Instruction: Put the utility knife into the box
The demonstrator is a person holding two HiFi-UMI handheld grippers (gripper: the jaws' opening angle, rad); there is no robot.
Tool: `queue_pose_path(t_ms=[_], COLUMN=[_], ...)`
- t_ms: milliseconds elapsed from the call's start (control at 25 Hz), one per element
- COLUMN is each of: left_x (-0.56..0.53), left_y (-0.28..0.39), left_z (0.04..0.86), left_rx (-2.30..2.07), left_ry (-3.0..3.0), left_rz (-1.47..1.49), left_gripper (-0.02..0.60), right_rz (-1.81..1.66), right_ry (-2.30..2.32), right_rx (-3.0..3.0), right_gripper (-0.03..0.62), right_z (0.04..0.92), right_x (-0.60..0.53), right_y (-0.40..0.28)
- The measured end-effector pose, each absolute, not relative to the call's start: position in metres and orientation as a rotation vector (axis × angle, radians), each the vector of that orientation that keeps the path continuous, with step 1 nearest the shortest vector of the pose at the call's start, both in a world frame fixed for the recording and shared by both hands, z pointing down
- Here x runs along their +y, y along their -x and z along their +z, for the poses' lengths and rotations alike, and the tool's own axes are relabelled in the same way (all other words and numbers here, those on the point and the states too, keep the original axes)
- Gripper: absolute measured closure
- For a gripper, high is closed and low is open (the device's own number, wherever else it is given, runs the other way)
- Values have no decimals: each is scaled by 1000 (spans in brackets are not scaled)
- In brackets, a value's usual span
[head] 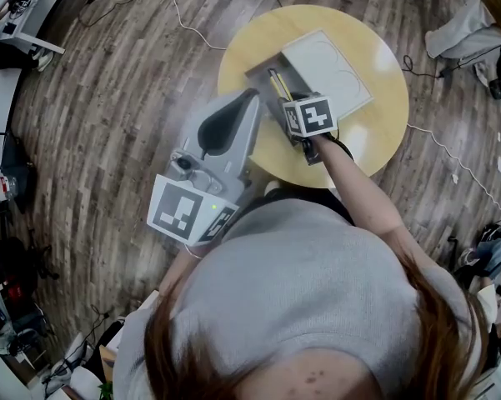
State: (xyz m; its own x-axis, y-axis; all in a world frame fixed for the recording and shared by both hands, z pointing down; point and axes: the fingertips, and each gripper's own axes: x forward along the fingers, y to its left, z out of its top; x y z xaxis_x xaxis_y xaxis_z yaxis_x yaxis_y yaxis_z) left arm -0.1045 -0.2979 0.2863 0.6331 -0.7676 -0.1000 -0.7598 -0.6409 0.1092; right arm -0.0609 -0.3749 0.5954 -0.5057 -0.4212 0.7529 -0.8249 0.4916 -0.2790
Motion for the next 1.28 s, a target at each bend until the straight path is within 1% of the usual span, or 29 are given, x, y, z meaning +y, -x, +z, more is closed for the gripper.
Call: queue_pose_path(t_ms=[360, 1160, 1280], left_x=[-296, -288, -286], left_y=[113, 109, 109], left_z=[285, 288, 286], left_rx=[-1333, -1315, -1314], left_ry=[-2774, -2760, -2766], left_rz=[-224, -239, -241], left_gripper=[580, 580, 580], right_rz=[784, 806, 757], right_ry=[-953, -909, -906], right_rx=[-2033, -1890, -1880], right_gripper=[476, 474, 461], right_z=[620, 646, 647], right_x=[-377, -377, -373], right_y=[68, 66, 66])
